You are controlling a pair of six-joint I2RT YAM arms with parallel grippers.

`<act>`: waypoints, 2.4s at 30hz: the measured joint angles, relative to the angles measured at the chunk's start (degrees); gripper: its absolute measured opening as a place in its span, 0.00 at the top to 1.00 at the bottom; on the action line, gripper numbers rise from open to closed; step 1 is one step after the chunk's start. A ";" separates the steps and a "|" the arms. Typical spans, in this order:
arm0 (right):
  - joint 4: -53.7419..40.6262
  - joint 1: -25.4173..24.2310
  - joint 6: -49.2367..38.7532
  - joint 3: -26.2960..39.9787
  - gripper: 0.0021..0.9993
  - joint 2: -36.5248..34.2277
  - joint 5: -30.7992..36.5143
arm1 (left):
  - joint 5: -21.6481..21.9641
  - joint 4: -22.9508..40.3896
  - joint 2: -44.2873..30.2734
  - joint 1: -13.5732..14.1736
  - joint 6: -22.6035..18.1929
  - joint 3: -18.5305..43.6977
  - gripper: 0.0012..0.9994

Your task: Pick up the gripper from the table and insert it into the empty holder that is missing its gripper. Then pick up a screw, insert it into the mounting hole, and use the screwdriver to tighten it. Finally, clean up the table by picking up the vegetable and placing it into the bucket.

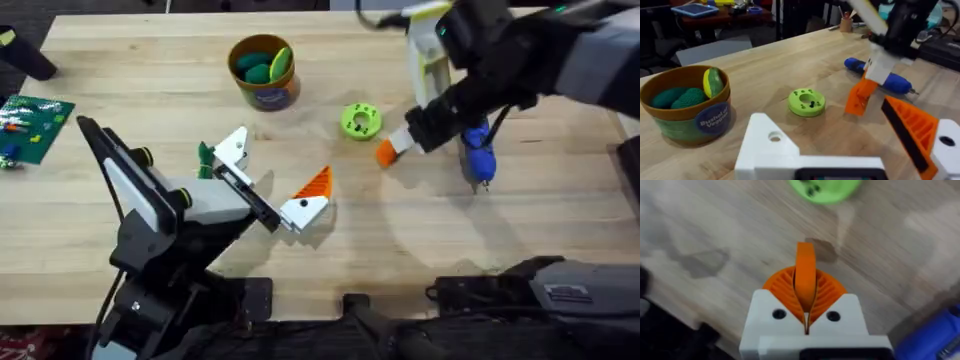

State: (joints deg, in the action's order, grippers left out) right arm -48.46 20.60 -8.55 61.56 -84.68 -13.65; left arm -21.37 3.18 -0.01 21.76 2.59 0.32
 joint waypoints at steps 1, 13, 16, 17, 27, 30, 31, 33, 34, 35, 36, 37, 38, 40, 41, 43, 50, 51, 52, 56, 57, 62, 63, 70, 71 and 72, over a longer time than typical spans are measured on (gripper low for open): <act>0.16 0.00 0.54 0.64 0.98 0.98 -2.40 | 0.00 0.00 0.00 0.00 0.00 0.00 0.02; 6.91 0.02 5.37 2.40 0.94 5.07 -29.49 | -5.06 -0.13 0.00 0.00 0.00 0.02 0.02; 6.93 0.02 7.78 2.40 0.98 4.97 -37.38 | -12.02 -0.02 0.00 0.00 0.00 0.02 0.02; 6.98 0.02 7.94 2.40 0.98 4.84 -38.82 | -12.98 0.02 0.00 0.00 0.00 0.02 0.02; 7.18 0.02 3.33 2.33 0.98 -2.56 -56.07 | -17.26 0.13 0.00 0.02 -0.82 0.02 0.02; 7.33 0.02 0.40 1.53 0.98 -4.72 -60.86 | -17.69 0.15 0.00 0.02 -1.10 0.02 0.02; 7.31 0.02 -0.90 1.04 0.98 -5.48 -62.89 | -17.78 0.15 0.00 0.02 -1.14 0.02 0.02; 7.29 0.12 -2.86 0.20 0.98 -6.85 -66.05 | -17.90 0.17 0.00 0.02 -1.16 0.02 0.02; 7.29 0.27 -3.67 -0.03 0.98 -7.63 -67.35 | -17.90 0.17 0.00 0.00 -1.23 0.02 0.02; 7.31 0.41 -4.16 -0.20 0.98 -8.22 -68.13 | -17.92 0.17 0.00 0.02 -1.31 0.02 0.02; 7.31 0.70 -4.82 -0.29 0.98 -9.14 -69.03 | -17.92 0.17 0.00 0.02 -1.31 0.02 0.02; 7.33 1.06 -5.32 -0.31 0.98 -10.11 -69.79 | -17.94 0.17 0.00 0.00 -1.33 0.02 0.02; 7.35 1.43 -5.65 -0.33 0.98 -10.89 -70.24 | -17.94 0.17 0.00 0.02 -1.33 0.02 0.02; 7.35 2.17 -6.19 -0.35 0.98 -12.47 -71.00 | -17.97 0.17 0.00 0.02 -1.33 0.02 0.02; 7.35 2.45 -6.41 -0.38 0.98 -13.17 -71.34 | -17.94 0.17 0.00 0.02 -1.33 0.02 0.02; 7.46 3.10 -6.78 -0.40 0.98 -15.11 -71.86 | -17.99 0.17 0.00 0.02 -1.33 0.02 0.02; 8.99 3.13 -6.85 -0.40 0.98 -18.39 -73.52 | -18.05 0.17 0.00 0.00 -1.33 0.02 0.02; 9.35 3.13 -6.70 -0.40 0.98 -18.87 -73.61 | -18.05 0.17 0.00 0.02 -1.33 0.02 0.02; 9.60 3.13 -6.50 -0.42 0.98 -19.22 -73.63 | -18.05 0.17 0.00 0.02 -1.33 0.02 0.02; 12.42 3.13 -4.30 -0.55 0.98 -19.69 -73.61 | -18.05 0.17 0.00 0.02 -1.33 0.02 0.02; 13.57 3.13 -3.45 -0.55 0.98 -19.69 -73.63 | -18.05 0.17 0.00 0.02 -1.33 0.02 0.02; 17.76 3.13 1.03 -0.59 0.98 -19.69 -73.61 | -18.05 0.17 0.00 0.02 -1.33 0.02 0.02; 18.47 3.13 1.94 -0.61 0.98 -19.69 -73.63 | -18.05 0.17 0.00 0.02 -1.33 0.02 0.02; 19.98 3.13 5.98 -0.62 0.98 -19.69 -73.61 | -18.06 0.17 0.00 0.02 -1.33 0.02 0.02; 20.61 3.13 7.27 -0.62 0.98 -19.69 -73.63 | -18.05 0.17 0.00 0.02 -1.33 0.02 0.02; 20.80 3.13 7.44 -0.62 0.98 -19.69 -73.61 | -18.05 0.17 0.00 0.02 -1.33 0.02 0.02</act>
State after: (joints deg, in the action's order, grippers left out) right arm -27.65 23.73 -1.12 60.95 -104.38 -87.27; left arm -39.42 3.36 -0.01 21.78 1.26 0.34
